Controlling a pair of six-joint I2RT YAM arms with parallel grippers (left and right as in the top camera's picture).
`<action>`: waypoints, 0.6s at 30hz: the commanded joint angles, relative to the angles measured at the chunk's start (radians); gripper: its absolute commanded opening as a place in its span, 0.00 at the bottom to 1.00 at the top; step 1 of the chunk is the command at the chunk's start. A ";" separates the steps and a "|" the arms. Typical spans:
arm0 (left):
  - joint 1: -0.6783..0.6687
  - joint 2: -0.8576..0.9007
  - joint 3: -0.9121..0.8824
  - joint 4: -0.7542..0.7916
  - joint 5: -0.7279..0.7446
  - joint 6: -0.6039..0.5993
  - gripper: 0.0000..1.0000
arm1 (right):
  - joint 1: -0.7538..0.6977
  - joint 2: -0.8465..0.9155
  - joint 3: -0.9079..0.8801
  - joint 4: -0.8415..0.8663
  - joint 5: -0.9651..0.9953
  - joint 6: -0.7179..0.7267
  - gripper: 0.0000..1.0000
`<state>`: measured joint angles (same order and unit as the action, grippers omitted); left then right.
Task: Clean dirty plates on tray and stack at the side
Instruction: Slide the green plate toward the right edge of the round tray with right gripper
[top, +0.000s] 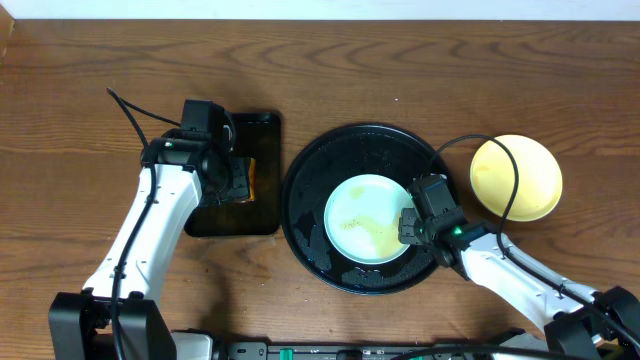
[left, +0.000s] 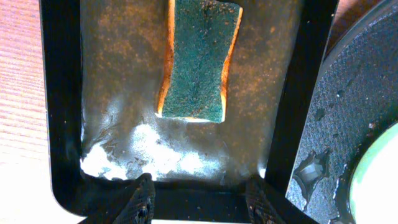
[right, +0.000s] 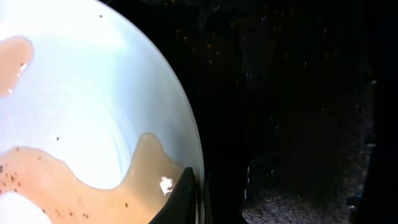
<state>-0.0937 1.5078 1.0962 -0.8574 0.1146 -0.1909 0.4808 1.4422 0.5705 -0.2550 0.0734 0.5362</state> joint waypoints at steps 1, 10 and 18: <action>0.002 0.002 -0.002 -0.006 0.009 -0.014 0.49 | 0.002 -0.027 0.039 -0.034 0.001 -0.106 0.01; 0.002 0.001 -0.002 -0.006 0.009 -0.014 0.49 | 0.002 -0.122 0.099 -0.076 0.005 -0.204 0.01; 0.002 0.001 -0.002 -0.006 0.009 -0.014 0.49 | 0.002 -0.122 0.099 -0.087 0.008 -0.201 0.01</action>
<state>-0.0937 1.5078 1.0962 -0.8581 0.1223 -0.1913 0.4808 1.3247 0.6582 -0.3420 0.0772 0.3538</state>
